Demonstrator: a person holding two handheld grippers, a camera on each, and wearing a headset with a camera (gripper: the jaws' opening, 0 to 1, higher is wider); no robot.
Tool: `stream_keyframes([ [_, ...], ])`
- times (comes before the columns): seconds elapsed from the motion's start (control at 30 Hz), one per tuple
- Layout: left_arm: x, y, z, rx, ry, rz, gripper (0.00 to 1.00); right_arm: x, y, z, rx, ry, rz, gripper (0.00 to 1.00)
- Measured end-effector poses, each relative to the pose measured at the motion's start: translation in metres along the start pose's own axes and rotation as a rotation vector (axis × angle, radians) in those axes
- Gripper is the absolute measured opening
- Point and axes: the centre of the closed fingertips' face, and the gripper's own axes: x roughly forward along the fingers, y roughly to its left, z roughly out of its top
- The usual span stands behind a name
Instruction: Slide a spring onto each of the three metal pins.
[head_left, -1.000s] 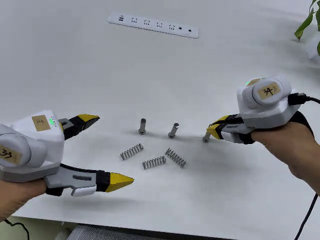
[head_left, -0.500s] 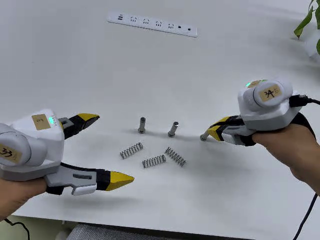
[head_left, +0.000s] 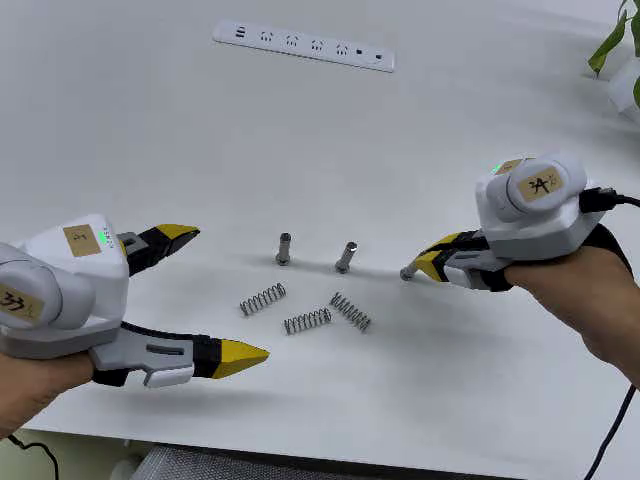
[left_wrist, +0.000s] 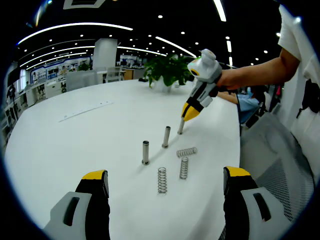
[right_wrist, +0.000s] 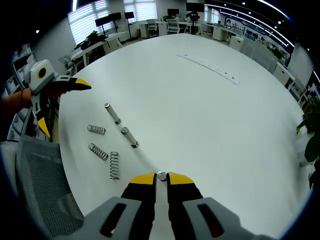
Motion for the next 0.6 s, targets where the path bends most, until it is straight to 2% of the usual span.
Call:
stream_keyframes([
  [0.4, 0.0008, -0.0008, 0.0025, -0.003, -0.003, 0.001, 0.97, 0.0023, -0.0027, -0.0006, -0.003, 0.000, 0.002, 0.09],
  [0.53, 0.0009, -0.0024, 0.0036, -0.003, -0.003, 0.000, 0.97, 0.0010, 0.0030, -0.0005, -0.007, -0.002, 0.006, 0.09],
  [0.6, 0.0008, -0.0020, 0.0035, -0.004, -0.004, 0.001, 0.97, 0.0024, 0.0012, -0.0012, -0.008, -0.001, 0.006, 0.09],
])
